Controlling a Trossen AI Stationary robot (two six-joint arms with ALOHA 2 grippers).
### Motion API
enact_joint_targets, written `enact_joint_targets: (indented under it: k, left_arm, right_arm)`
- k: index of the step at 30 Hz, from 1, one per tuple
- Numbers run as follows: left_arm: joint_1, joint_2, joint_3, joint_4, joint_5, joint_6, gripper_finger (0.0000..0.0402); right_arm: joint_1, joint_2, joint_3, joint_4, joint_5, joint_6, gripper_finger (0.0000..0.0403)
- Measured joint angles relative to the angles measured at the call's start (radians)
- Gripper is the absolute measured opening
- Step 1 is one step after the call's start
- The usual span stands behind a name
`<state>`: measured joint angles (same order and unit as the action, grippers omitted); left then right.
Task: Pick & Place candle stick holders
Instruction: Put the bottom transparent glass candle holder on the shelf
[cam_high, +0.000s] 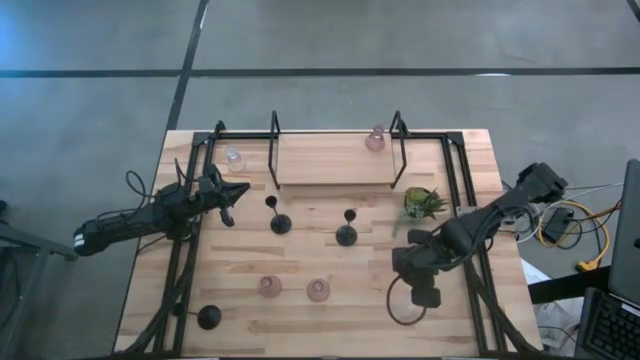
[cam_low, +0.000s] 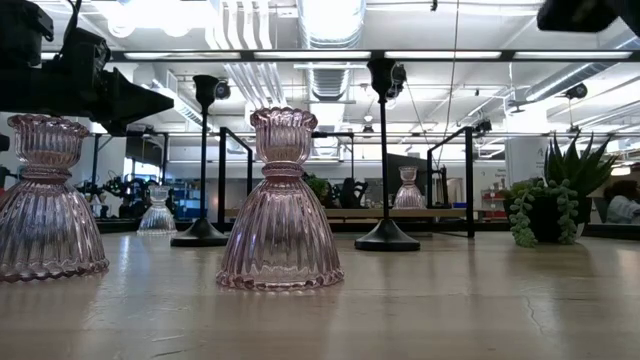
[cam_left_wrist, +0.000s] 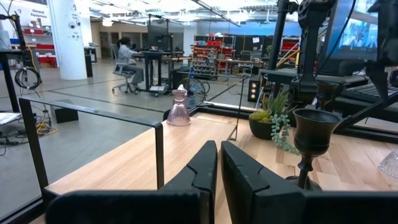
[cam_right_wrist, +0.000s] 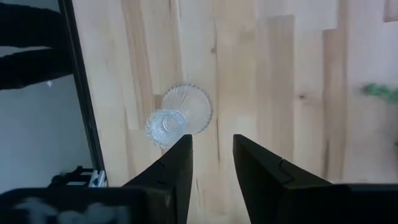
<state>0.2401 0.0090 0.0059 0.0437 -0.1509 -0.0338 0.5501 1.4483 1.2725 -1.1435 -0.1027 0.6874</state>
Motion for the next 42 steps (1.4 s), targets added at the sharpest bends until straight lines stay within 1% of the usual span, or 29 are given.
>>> enact_joint_targets:
  k: [7, 15, 22, 28, 31, 35, 40, 42]
  left_arm:
    - [0.0, 0.0, 0.0, 0.0, 0.0, 0.0, 0.0026]
    - [0.0, 0.0, 0.0, 0.0, 0.0, 0.0, 0.0026]
    - [0.0, 0.0, 0.0, 0.0, 0.0, 0.0, 0.0026]
    - [0.0, 0.0, 0.0, 0.0, 0.0, 0.0, 0.0026]
    - [0.0, 0.0, 0.0, 0.0, 0.0, 0.0, 0.0026]
    - [0.0, 0.0, 0.0, 0.0, 0.0, 0.0, 0.0026]
    - [0.0, 0.0, 0.0, 0.0, 0.0, 0.0, 0.0026]
    - [0.0, 0.0, 0.0, 0.0, 0.0, 0.0, 0.0026]
  right_arm:
    - [0.036, 0.0, -0.116, 0.133, -0.006, 0.069, 0.0096]
    - [0.067, 0.0, -0.196, 0.274, -0.034, 0.154, 0.0087]
    - [0.083, 0.007, -0.239, 0.313, -0.041, 0.206, 0.0098]
    - [0.087, 0.007, -0.29, 0.387, -0.057, 0.231, 0.0109]
    - [0.087, 0.007, -0.314, 0.403, -0.057, 0.242, 0.0108]
    - [0.087, 0.007, -0.347, 0.404, -0.057, 0.268, 0.0088]
    - [0.087, 0.004, -0.368, 0.452, -0.067, 0.254, 0.0027]
    - [0.086, 0.005, -0.367, 0.488, -0.079, 0.245, 0.0021]
